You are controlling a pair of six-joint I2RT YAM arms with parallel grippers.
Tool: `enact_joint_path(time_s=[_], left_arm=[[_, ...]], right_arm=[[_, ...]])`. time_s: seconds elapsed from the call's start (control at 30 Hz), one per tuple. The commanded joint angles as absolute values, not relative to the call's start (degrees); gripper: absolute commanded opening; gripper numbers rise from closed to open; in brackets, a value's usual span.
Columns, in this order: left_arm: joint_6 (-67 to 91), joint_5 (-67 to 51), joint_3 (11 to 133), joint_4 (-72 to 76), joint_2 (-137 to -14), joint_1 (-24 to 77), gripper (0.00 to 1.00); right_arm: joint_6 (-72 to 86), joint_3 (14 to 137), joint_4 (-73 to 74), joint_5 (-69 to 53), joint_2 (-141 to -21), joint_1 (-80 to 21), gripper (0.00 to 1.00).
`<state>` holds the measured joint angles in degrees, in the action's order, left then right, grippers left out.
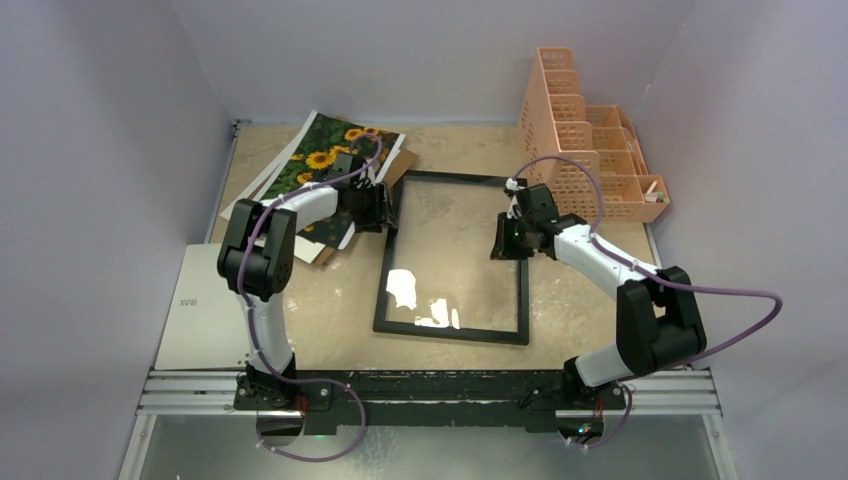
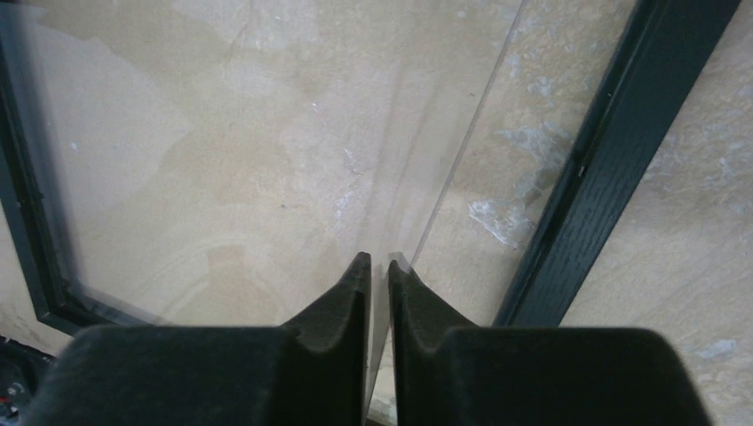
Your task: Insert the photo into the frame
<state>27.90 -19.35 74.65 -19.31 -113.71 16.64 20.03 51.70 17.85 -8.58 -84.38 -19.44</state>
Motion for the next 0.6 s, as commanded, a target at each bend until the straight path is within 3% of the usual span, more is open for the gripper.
enact_joint_path(time_s=[0.0, 0.13, 0.2, 0.57], left_arm=[[26.9, -16.5, 73.4, -21.5, -117.6, 17.6, 0.49], [26.9, -15.9, 71.6, -19.3, -115.8, 17.8, 0.48], [26.6, -15.5, 70.9, -18.1, -114.9, 17.9, 0.48], [26.0, -12.8, 70.6, -17.7, -114.6, 18.5, 0.44]], right_arm=[[20.5, 52.1, 14.0, -11.0, -83.3, -19.8, 0.29], [21.6, 51.0, 13.3, -10.4, -81.1, -19.7, 0.50], [22.5, 50.4, 13.0, -10.3, -80.0, -19.8, 0.55], [24.3, 47.8, 9.0, -8.5, -79.4, -19.8, 0.66]])
